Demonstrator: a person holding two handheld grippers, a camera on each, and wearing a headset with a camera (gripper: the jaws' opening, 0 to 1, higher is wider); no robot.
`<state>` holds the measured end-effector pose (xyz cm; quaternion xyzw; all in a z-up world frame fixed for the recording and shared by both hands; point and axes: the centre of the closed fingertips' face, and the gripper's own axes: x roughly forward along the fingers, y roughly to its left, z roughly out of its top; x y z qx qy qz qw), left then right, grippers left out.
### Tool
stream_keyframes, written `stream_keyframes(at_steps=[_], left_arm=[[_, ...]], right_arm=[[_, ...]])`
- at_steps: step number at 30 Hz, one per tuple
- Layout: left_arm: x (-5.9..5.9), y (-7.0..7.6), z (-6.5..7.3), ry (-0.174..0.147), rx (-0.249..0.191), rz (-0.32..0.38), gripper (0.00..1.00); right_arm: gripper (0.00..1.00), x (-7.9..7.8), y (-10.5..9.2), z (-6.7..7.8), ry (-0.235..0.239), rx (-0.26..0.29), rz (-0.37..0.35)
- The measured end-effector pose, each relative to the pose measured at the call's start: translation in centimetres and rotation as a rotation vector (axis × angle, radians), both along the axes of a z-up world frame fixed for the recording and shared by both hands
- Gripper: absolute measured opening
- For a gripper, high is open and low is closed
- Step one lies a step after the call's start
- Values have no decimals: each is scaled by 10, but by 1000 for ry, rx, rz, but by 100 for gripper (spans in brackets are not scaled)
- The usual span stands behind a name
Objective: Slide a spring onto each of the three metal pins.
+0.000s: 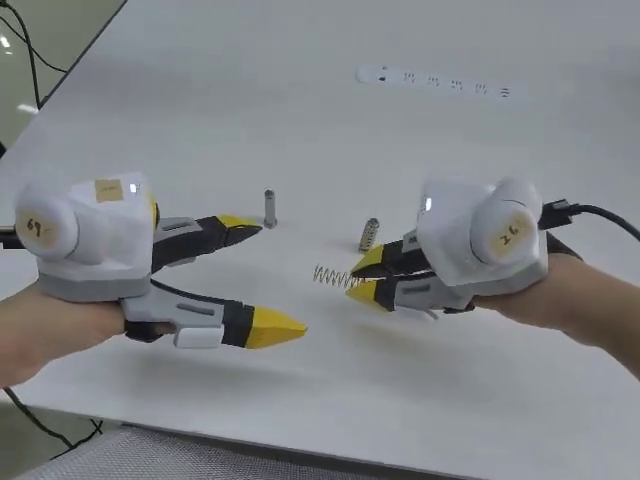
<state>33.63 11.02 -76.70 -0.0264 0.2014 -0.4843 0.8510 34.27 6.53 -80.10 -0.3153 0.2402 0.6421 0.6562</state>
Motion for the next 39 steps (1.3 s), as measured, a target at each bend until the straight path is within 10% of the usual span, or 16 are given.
stream_keyframes(at_steps=[8,39], left_arm=[[2,-16,-5,25,-22,-82,48],[3,-40,-4,-16,-8,-152,14]], right_arm=[[13,-4,2,4,-49,-15,64],[13,-11,3,19,-97,29,102]])
